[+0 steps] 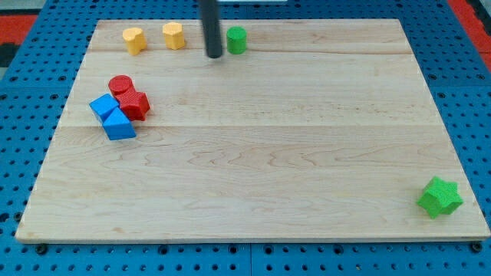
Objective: Move the green circle into the yellow hexagon
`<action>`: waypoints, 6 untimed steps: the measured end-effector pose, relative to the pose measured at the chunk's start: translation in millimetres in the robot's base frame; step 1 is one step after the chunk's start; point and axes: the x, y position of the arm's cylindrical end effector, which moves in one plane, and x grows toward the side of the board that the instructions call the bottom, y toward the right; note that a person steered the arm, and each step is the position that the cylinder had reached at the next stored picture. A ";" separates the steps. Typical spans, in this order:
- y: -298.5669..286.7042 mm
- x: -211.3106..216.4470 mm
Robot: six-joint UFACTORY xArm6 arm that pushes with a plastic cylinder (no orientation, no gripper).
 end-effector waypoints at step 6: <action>60.9 -17.1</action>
